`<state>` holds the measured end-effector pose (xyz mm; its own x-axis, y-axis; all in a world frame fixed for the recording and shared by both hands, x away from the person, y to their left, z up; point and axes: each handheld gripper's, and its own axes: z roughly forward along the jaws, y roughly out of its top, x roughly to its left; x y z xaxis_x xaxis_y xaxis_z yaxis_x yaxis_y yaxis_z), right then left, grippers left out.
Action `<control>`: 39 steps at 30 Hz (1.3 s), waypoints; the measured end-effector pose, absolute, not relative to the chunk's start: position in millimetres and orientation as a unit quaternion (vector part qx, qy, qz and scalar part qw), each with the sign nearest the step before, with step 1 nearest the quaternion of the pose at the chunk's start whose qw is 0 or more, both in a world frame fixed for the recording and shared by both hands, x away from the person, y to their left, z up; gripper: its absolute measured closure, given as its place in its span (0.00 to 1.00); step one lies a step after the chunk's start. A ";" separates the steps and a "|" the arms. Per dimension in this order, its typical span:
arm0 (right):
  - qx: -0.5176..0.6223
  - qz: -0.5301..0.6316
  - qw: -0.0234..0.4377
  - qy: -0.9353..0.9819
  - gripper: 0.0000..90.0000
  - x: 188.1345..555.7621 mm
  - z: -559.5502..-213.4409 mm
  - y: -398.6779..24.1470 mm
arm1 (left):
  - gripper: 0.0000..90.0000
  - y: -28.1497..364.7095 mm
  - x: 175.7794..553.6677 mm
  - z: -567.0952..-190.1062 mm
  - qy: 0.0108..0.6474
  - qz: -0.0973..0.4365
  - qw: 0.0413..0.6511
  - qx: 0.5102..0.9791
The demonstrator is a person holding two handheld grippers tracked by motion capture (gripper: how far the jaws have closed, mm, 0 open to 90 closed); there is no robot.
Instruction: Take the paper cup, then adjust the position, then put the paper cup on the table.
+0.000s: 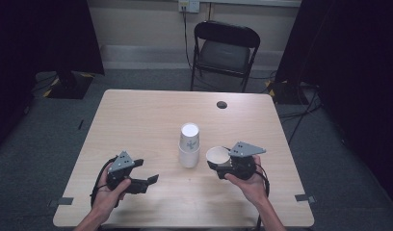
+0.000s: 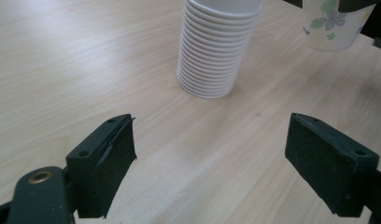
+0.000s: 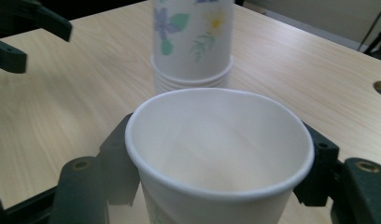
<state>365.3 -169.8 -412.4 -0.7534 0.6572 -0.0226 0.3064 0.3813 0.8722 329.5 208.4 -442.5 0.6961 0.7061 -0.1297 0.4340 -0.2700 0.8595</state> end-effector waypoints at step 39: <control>0.392 0.448 0.243 0.766 0.34 466.1 -421.4 -184.2 | 0.17 232.0 341.4 -455.6 0.398 0.168 0.467 0.772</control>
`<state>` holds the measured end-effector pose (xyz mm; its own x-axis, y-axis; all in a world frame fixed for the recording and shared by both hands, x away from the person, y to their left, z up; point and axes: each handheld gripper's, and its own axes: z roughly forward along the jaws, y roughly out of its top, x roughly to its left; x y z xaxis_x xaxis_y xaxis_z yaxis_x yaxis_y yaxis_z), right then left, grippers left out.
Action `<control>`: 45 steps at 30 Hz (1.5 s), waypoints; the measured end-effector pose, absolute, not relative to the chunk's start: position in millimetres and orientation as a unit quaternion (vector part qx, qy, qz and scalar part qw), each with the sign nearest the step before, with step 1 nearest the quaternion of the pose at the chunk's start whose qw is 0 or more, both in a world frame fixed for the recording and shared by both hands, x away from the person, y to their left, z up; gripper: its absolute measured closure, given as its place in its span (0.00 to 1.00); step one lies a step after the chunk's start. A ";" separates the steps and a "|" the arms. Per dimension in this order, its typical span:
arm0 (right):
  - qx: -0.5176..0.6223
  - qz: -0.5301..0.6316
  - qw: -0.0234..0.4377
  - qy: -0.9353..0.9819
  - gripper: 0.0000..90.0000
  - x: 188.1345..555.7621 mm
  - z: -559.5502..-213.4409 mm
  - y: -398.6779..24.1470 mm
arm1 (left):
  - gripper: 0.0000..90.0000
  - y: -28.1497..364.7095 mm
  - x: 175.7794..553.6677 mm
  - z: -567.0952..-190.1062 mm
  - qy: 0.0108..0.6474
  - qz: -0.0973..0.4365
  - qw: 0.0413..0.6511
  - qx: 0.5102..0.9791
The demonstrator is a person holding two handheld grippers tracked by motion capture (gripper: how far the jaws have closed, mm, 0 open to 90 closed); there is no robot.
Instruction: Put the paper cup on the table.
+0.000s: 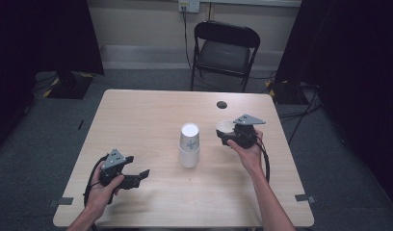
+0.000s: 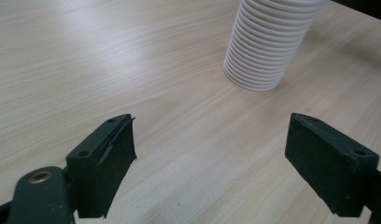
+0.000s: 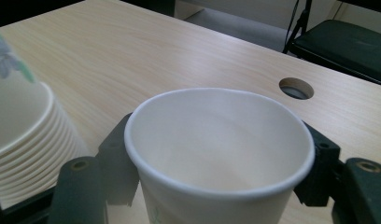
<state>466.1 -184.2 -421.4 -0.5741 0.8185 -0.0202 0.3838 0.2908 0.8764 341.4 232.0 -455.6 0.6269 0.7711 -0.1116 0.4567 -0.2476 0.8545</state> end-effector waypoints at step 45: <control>0.426 0.418 0.226 0.769 0.29 469.0 -467.0 -198.7 | 0.18 232.7 339.2 -455.0 0.411 0.173 0.462 0.766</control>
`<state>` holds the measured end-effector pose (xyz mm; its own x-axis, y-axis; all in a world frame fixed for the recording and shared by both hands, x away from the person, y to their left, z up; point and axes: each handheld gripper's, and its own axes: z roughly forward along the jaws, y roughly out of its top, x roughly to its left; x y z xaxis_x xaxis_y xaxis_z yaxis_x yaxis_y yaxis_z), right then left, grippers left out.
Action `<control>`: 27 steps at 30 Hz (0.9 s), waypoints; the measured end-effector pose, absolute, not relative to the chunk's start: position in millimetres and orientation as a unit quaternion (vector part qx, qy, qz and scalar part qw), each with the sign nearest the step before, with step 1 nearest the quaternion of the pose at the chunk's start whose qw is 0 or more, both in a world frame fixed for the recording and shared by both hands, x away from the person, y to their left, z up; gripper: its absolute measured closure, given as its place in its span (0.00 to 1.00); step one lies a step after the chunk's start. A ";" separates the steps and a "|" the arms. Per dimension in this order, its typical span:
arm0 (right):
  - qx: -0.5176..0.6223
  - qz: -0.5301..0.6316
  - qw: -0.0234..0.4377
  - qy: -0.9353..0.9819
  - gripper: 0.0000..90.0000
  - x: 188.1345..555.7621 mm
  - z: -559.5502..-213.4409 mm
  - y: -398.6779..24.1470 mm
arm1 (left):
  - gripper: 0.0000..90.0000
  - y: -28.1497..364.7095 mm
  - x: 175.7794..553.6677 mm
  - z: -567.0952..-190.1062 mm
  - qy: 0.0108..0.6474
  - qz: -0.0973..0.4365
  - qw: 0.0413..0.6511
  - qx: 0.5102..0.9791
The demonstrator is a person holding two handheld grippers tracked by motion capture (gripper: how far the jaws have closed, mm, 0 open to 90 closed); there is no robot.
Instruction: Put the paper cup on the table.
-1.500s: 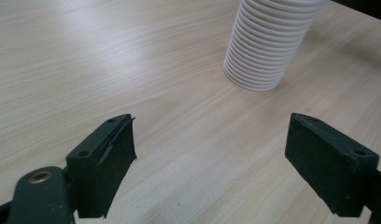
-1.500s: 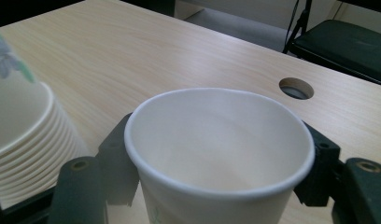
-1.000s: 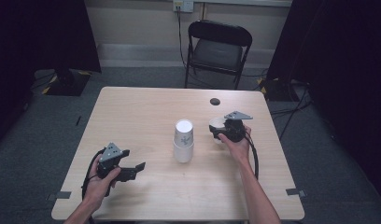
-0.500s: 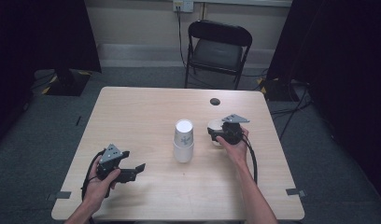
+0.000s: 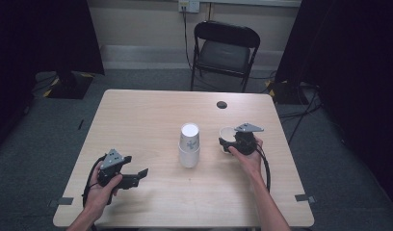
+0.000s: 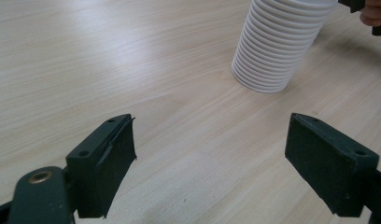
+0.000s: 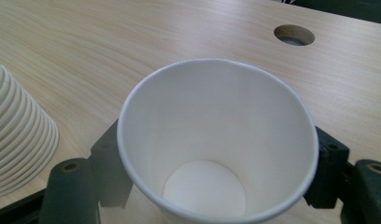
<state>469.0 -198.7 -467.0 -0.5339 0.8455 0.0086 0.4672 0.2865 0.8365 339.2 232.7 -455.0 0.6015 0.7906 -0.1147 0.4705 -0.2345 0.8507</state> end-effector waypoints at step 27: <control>0.429 0.430 0.208 0.767 0.15 461.7 -463.7 -200.7 | 0.18 232.3 340.6 -454.8 0.410 0.171 0.461 0.768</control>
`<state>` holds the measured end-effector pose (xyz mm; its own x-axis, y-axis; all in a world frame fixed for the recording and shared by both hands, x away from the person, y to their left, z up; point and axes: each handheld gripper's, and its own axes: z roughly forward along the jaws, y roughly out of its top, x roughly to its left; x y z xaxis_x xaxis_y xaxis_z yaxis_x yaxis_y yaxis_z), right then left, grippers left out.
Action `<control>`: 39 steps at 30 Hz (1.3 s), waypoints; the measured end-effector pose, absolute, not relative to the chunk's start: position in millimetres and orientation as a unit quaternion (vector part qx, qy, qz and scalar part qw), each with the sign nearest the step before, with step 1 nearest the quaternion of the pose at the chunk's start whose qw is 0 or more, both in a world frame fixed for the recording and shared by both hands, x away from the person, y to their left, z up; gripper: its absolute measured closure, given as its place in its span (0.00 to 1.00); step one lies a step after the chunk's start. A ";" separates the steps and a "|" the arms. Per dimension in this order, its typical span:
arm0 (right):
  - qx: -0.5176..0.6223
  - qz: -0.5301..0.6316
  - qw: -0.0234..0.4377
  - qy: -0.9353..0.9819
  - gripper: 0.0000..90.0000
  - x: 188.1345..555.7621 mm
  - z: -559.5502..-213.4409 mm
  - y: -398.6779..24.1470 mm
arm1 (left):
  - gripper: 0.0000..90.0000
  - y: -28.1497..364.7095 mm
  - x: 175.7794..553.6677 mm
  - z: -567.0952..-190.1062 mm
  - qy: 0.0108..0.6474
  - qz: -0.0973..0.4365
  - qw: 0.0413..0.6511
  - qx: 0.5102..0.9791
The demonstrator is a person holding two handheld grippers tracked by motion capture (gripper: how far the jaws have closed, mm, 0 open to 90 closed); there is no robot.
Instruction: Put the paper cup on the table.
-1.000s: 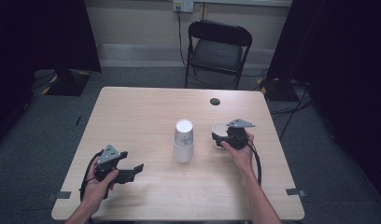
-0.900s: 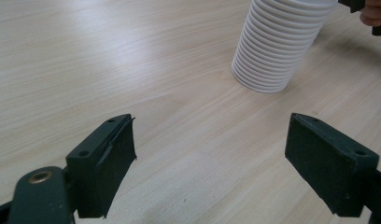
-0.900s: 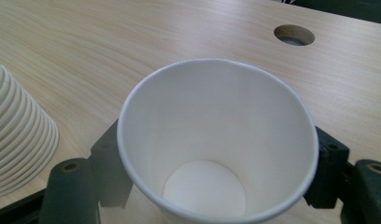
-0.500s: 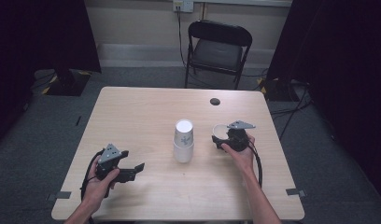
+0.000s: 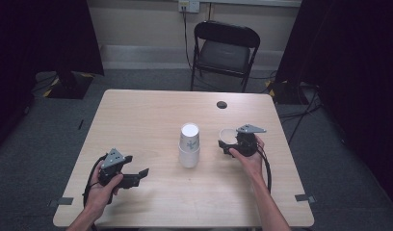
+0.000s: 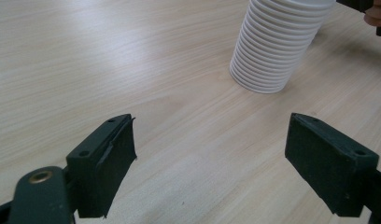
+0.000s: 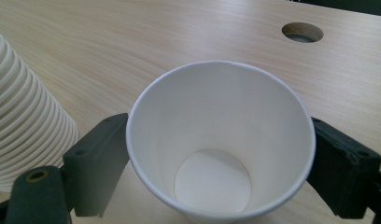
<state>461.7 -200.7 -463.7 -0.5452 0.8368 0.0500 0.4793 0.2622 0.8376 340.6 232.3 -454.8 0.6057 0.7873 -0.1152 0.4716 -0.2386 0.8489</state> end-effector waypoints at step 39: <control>0.433 0.430 0.212 0.763 0.16 375.7 -437.0 -218.4 | 0.18 238.1 340.6 -454.0 0.420 0.180 0.457 0.763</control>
<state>375.7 -218.4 -437.0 -0.5349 0.8436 0.0477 0.4784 0.2558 0.8401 340.6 238.1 -454.0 0.5825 0.8055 -0.1092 0.4767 -0.2297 0.8486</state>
